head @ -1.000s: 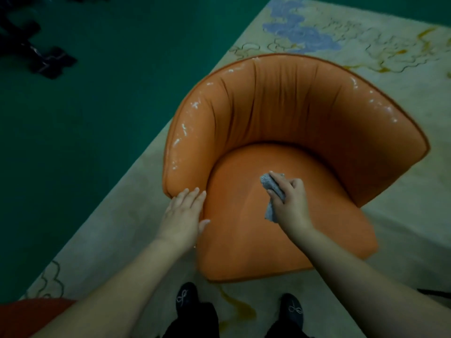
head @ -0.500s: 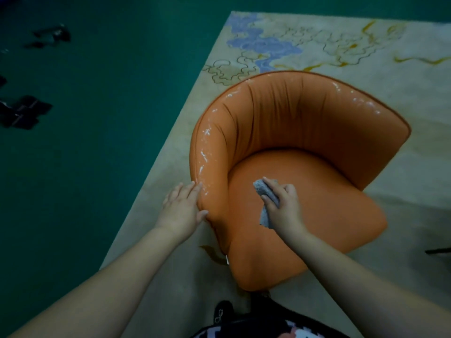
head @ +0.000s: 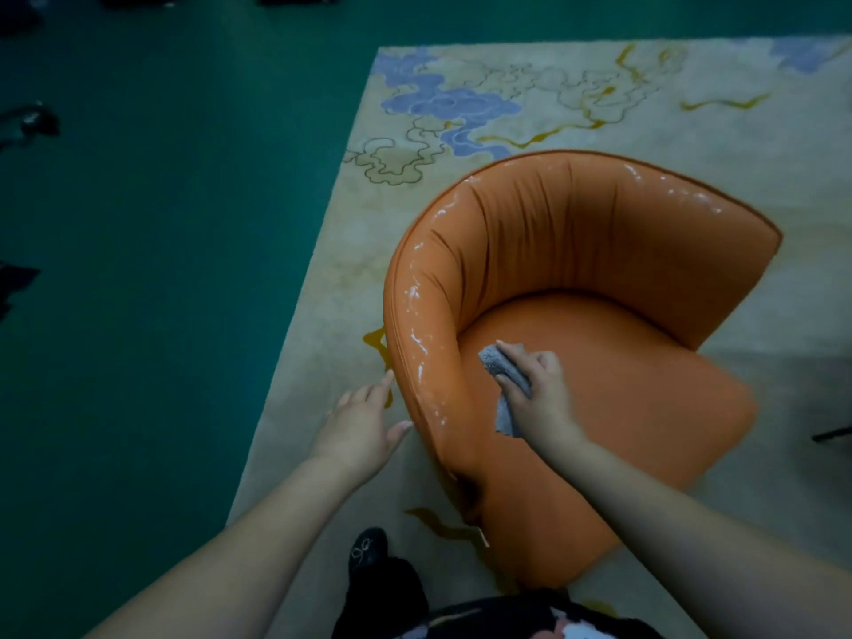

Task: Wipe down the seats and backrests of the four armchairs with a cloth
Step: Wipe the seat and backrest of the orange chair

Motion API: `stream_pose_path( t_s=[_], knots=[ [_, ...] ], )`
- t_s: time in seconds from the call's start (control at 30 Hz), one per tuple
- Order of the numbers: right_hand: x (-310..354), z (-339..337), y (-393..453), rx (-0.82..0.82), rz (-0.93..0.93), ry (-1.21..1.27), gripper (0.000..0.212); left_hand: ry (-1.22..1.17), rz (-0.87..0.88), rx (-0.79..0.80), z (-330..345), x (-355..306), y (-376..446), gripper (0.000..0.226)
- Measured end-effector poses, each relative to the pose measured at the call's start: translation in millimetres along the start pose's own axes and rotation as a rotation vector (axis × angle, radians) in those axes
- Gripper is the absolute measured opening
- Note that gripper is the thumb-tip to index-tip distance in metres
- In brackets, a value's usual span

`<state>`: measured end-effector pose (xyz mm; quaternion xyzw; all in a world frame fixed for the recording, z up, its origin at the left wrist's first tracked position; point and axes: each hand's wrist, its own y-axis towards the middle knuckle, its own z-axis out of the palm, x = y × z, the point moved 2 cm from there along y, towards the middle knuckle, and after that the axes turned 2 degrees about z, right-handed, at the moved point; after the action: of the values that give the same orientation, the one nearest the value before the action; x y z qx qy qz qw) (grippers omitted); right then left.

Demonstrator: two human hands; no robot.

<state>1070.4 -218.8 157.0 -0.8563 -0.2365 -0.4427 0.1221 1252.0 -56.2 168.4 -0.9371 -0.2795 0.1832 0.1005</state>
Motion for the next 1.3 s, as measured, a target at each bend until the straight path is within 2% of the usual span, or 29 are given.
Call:
stream_pose_path(
  t_s=[0.3,0.43,0.67,0.8,1.0,1.17,1.3],
  knots=[
    [24,64,-20,-0.236,0.236,0.072,0.045,-0.093,0.231,0.096,-10,46,50,0.083],
    [25,73,-37,-0.283,0.314,0.083,0.045,-0.122,0.224,0.175,-4,50,63,0.087],
    [9,94,-45,-0.308,0.401,0.173,0.042,-0.281,0.175,0.171,11,45,86,0.102],
    [8,121,-31,-0.282,0.336,0.209,0.044,-0.306,0.149,0.165,19,41,96,0.106],
    [7,144,-20,-0.282,0.239,0.119,0.046,-0.338,0.144,0.174,17,45,109,0.107],
    [21,145,-1,-0.215,0.097,0.034,0.045,-0.396,0.140,0.207,17,45,112,0.100],
    [3,128,-32,-0.209,0.002,0.009,0.046,-0.449,0.130,0.241,16,45,112,0.104]
  ],
)
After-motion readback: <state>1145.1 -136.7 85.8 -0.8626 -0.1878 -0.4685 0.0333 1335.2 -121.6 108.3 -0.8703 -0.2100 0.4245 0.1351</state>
